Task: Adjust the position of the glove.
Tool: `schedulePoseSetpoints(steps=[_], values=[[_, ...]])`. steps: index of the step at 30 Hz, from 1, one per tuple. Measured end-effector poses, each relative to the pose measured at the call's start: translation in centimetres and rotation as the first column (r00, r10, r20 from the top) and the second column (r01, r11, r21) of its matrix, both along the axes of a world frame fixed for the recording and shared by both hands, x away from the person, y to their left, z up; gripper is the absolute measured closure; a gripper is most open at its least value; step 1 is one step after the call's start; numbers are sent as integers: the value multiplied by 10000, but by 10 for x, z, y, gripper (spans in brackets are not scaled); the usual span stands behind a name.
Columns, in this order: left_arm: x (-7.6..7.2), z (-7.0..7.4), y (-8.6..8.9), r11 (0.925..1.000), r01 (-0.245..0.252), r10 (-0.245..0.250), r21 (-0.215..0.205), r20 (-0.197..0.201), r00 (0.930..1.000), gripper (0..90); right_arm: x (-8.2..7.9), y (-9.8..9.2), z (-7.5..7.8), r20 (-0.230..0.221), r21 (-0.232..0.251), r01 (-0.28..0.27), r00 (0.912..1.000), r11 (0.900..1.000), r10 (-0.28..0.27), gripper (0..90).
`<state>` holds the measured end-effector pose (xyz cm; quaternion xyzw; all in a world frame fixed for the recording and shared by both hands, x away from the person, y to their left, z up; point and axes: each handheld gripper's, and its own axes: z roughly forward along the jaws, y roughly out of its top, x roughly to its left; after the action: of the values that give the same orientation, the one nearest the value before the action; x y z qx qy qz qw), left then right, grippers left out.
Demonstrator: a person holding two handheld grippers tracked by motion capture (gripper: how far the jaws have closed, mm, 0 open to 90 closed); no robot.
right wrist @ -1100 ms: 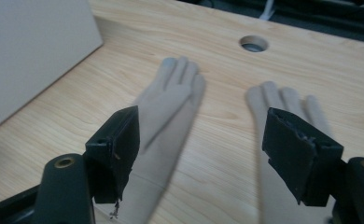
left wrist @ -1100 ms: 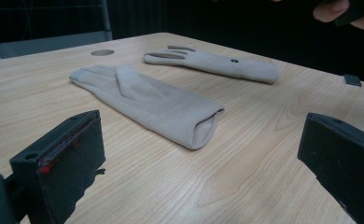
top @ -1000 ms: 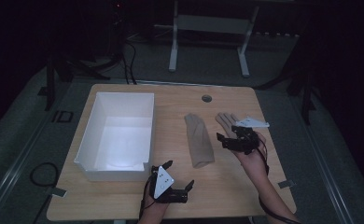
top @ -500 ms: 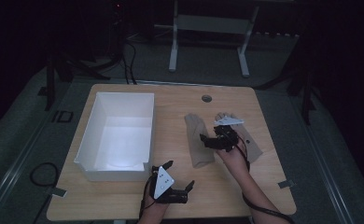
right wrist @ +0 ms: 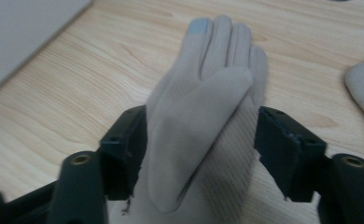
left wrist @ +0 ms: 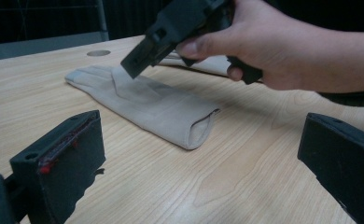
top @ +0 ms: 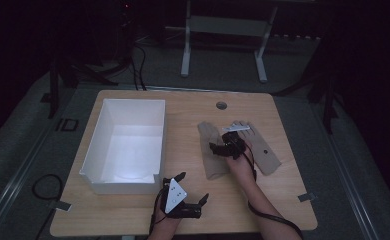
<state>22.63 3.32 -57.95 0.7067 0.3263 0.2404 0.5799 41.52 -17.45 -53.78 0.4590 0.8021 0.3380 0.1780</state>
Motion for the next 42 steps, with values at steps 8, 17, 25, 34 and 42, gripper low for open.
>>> schedulePoseSetpoints(steps=[8, 17, 25, 34, 42], values=[[0, 0, 1, 10000, -31, 31, -74, -47, 10000, 10, 6, 5, -20, -193, -453, 133, 9997, 9989, -141, 495], [0, 0, 0, 10000, -35, 35, -7, 2, 10000, 10, 0, 9, -25, 400, -835, 160, 9991, 9964, -127, 536], [0, 0, -1, 10000, -38, 38, 21, -13, 10000, 10, -3, 12, -23, 398, -734, 265, 9989, 9969, -236, 784], [0, 0, -1, 10000, -38, 38, 42, -30, 10000, 10, -14, 7, 11, 804, 408, 421, 9957, 9983, -453, 795], [0, 0, 0, 10000, -73, 73, 22, -12, 10000, 10, -33, 0, 39, 1415, 1035, 351, 9887, 9940, -496, 795]])
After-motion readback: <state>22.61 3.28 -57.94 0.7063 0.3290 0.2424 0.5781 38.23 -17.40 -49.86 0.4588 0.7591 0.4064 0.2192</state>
